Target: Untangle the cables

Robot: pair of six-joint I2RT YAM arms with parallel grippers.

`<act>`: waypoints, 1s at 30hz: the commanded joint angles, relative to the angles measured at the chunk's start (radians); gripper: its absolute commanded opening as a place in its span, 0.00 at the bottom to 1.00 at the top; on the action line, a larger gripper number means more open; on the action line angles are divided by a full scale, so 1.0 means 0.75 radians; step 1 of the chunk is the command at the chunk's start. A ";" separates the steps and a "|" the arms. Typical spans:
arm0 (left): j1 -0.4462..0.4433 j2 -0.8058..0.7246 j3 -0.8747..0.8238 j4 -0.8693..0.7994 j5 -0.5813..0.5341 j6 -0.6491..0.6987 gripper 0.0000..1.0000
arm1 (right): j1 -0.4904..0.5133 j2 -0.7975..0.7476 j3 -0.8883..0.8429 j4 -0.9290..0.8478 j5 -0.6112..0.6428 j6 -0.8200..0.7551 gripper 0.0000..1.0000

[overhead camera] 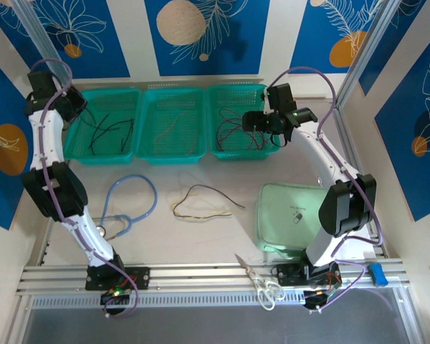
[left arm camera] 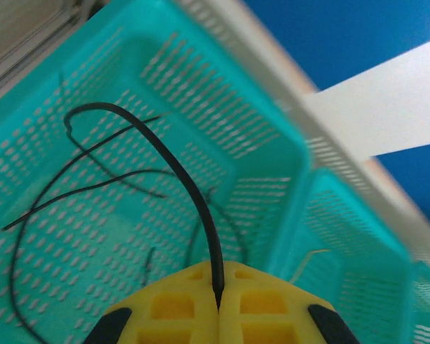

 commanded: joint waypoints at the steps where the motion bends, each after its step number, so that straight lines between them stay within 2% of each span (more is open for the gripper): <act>1: -0.020 0.052 0.033 -0.093 -0.098 0.104 0.00 | -0.005 -0.064 -0.040 0.003 -0.039 -0.019 0.92; 9: -0.167 0.237 0.095 -0.207 -0.285 0.334 0.00 | -0.002 -0.088 -0.073 0.016 -0.041 0.005 0.92; 18: -0.246 0.450 0.185 -0.298 -0.309 0.390 0.00 | 0.003 -0.133 -0.098 -0.010 -0.020 -0.010 0.92; 20: -0.245 0.475 0.209 -0.324 -0.300 0.401 0.12 | 0.004 -0.152 -0.102 -0.024 -0.019 -0.012 0.92; 21: -0.245 0.477 0.219 -0.335 -0.298 0.402 0.21 | 0.005 -0.163 -0.103 -0.032 -0.017 -0.010 0.92; 22: -0.246 0.469 0.217 -0.336 -0.293 0.402 0.35 | 0.010 -0.174 -0.106 -0.039 -0.016 -0.006 0.92; 24: -0.246 0.432 0.206 -0.331 -0.280 0.397 0.49 | 0.024 -0.204 -0.121 -0.044 -0.009 -0.002 0.92; 26: -0.252 0.373 0.184 -0.311 -0.277 0.390 0.57 | 0.044 -0.236 -0.138 -0.047 0.004 0.005 0.92; 30: -0.272 0.213 0.129 -0.265 -0.313 0.400 0.65 | 0.091 -0.306 -0.175 -0.074 0.025 0.024 0.92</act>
